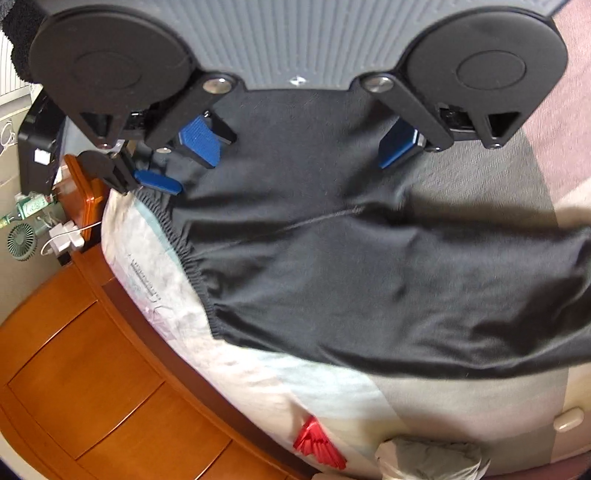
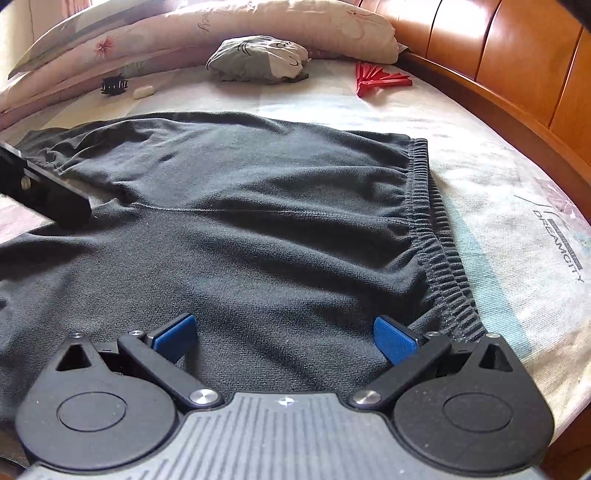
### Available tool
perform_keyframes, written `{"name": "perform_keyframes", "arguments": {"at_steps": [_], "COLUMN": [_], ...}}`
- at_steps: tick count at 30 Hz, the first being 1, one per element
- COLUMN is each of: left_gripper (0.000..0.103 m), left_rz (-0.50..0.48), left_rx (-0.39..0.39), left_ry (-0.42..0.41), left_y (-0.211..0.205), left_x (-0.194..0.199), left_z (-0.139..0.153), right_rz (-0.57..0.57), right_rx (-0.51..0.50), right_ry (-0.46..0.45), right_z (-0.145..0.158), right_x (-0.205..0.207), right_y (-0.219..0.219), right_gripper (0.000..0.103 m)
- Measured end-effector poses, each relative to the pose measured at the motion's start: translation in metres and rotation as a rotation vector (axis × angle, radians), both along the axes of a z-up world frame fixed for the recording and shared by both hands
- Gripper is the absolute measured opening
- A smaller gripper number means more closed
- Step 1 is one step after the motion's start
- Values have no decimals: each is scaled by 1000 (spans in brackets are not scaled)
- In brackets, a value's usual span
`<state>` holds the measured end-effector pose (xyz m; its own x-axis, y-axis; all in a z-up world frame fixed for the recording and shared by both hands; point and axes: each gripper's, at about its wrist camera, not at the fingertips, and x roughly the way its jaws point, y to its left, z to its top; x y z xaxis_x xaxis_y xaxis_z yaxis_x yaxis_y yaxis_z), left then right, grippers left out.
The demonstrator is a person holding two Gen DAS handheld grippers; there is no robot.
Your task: Fold clothes
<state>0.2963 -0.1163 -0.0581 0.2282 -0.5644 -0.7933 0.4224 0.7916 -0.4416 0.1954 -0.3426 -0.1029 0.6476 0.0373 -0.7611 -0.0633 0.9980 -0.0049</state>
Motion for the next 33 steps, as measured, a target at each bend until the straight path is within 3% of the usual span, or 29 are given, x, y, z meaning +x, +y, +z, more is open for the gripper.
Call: {"name": "perform_keyframes", "arguments": {"at_steps": [3,7,14,18,21,22,27,31,33], "left_gripper": [92,92,93,93,92,94,97,97,98], "left_rz": [68,182,107,45,67,80,79,179,183], "left_rx": [14,12,23,50,79,53,2,12,-15], "left_ry": [36,2,-117,-141,-105,-139,-102,-117,-133], "left_y": [13,29,35,41,52,58,67,77,79], "left_x": [4,13,-32,-73,-99,-108,-133,-140,-149], "left_z": [-21,-4,33,10,-19,-20,-11,-19,-19], "right_rz": [6,16,25,20,22,22,19,9,2], "right_rx": [-7,-30,-41,-52,-53,-53,-59,-64,-76], "right_ry": [-1,20,12,7,-11,-18,-31,-18,0], "right_z": [0,3,0,0,-1,-2,-2,0,2], "right_x": [-2,-5,-13,-14,-17,-18,-20,-19,-19], "right_y": [0,2,3,5,5,5,6,7,9], "right_gripper": [103,103,103,103,103,103,103,103,103]}}
